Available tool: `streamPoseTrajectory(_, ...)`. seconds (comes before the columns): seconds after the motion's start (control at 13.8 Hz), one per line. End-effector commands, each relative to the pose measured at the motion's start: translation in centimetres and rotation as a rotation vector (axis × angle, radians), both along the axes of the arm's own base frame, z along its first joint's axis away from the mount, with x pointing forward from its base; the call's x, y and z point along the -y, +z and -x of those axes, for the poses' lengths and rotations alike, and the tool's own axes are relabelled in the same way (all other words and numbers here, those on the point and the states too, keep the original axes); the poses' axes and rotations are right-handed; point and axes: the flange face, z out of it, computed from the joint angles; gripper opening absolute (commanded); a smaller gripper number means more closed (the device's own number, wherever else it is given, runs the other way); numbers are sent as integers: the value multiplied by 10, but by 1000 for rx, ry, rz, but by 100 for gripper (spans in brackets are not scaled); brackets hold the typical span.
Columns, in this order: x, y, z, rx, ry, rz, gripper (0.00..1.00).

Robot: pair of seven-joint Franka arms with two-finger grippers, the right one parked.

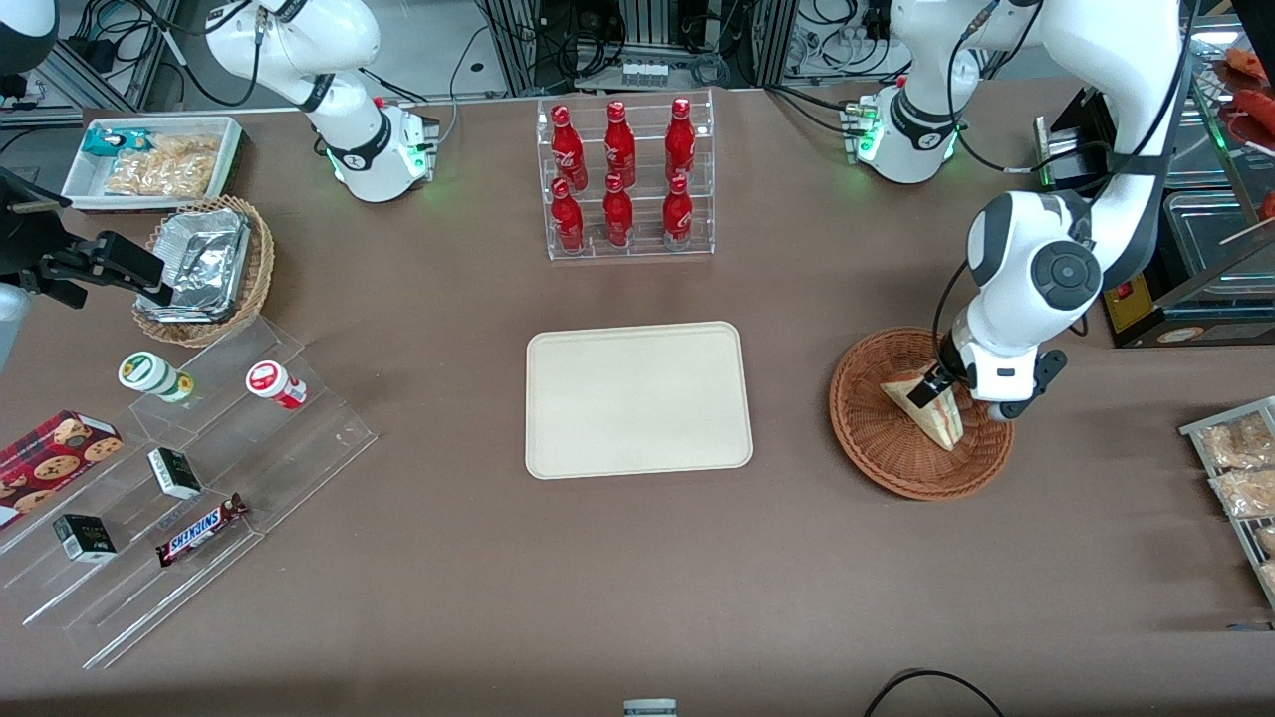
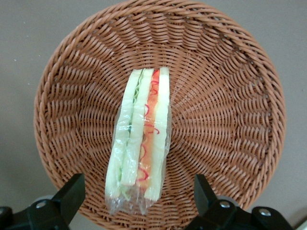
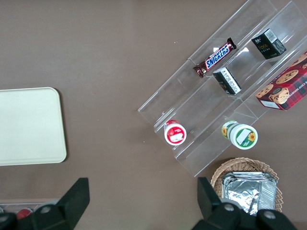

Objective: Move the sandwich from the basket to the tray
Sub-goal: 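Close the left gripper on the sandwich's wrapped edge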

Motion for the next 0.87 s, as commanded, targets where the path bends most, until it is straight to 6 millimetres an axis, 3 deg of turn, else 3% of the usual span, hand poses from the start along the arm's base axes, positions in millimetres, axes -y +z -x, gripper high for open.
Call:
streamPoseTrajectory(0.0, 3, -16, -1, 11, 25, 6, 100)
streamPoseTrajectory(0.22, 1, -30, 0, -11, 26, 3, 98)
streamPoseTrajectory(0.29, 1, -30, -1, -13, 26, 3, 81)
streamPoseTrajectory(0.44, 1, -31, 1, -20, 22, 1, 29)
streamPoseTrajectory(0.51, 1, -30, 1, -23, 10, 1, 13)
streamPoseTrajectory(0.58, 1, -29, 2, -32, 5, -1, 8)
streamPoseTrajectory(0.8, 0, -12, 1, -44, -79, 1, 6)
